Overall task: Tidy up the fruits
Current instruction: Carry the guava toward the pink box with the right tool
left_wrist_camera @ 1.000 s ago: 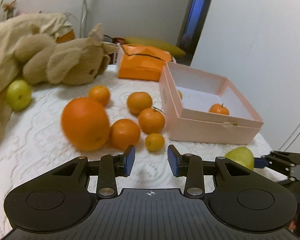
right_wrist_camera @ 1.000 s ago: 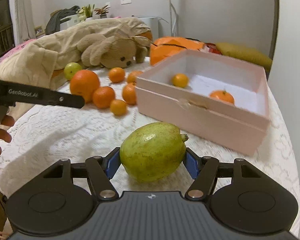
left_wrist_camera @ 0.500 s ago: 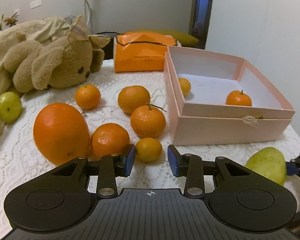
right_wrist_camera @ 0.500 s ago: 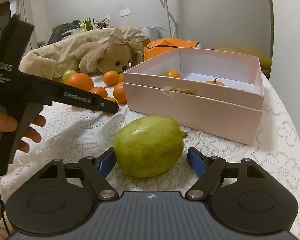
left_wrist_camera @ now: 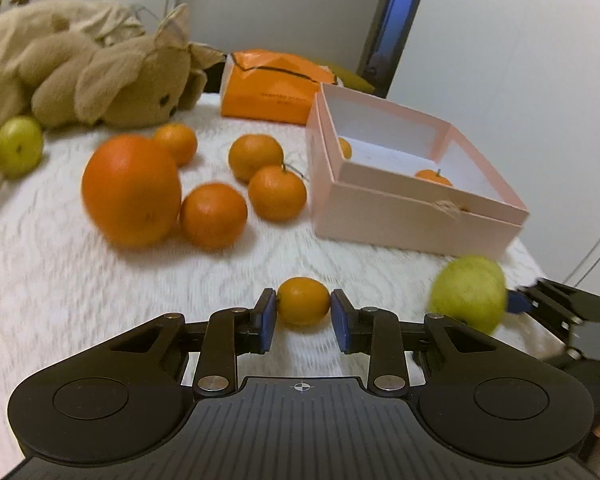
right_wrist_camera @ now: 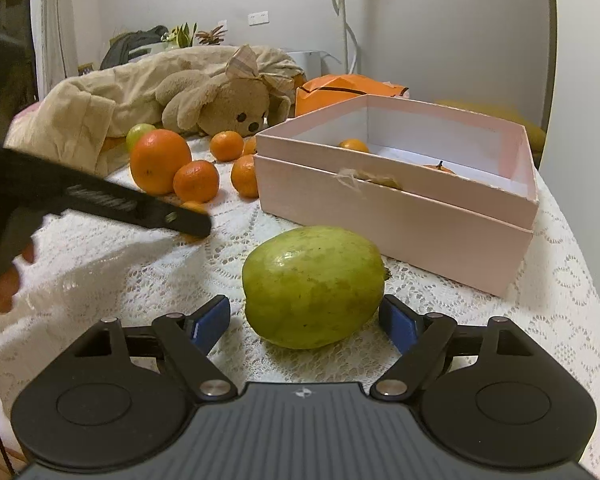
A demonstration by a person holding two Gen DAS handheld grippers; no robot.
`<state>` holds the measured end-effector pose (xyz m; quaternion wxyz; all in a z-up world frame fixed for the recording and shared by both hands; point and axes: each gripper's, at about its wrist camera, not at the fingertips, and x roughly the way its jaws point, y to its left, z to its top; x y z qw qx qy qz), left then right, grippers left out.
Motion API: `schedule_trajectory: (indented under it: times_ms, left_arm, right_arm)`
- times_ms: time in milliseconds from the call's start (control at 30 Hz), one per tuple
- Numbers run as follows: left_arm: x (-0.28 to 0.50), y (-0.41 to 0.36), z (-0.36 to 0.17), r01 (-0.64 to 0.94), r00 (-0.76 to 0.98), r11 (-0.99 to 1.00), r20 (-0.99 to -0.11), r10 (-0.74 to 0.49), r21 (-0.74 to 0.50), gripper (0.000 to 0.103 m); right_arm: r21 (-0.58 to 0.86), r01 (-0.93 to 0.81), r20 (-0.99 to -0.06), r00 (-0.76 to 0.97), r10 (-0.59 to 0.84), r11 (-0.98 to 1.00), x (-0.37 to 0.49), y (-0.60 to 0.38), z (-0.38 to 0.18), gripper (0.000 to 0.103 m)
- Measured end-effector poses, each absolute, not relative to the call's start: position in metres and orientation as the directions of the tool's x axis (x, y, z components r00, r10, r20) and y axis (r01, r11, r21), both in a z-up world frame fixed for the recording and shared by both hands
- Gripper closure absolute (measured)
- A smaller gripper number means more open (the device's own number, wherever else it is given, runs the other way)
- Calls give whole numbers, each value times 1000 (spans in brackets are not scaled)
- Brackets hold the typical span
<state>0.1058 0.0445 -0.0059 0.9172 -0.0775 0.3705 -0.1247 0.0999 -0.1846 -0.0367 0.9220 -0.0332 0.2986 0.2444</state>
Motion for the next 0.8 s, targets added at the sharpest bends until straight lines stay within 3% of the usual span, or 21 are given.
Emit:
schedule_trajectory:
  times_ms: [233,433,633,800]
  left_arm:
    - [89,48,-10,160,695,954,-657,-292,-254,69]
    - [82,44,-10,187,700,960,-656,-280,-211,69]
    - [85,55,-13,166,700,942,-638,-321,-292,69]
    - [93,53,-10,150,679,944,-663,-315,-294,68]
  right_arm:
    - [56,-493,-581,691,430,868,100,-188,-36,20]
    - [132,-506,-565,668,484,852,104,-201,-36,19]
    - [90,-499,-608,658,445,862,109,-183,-34,6]
    - [60,-489,-633,655,412,870,107,-177,-34,6]
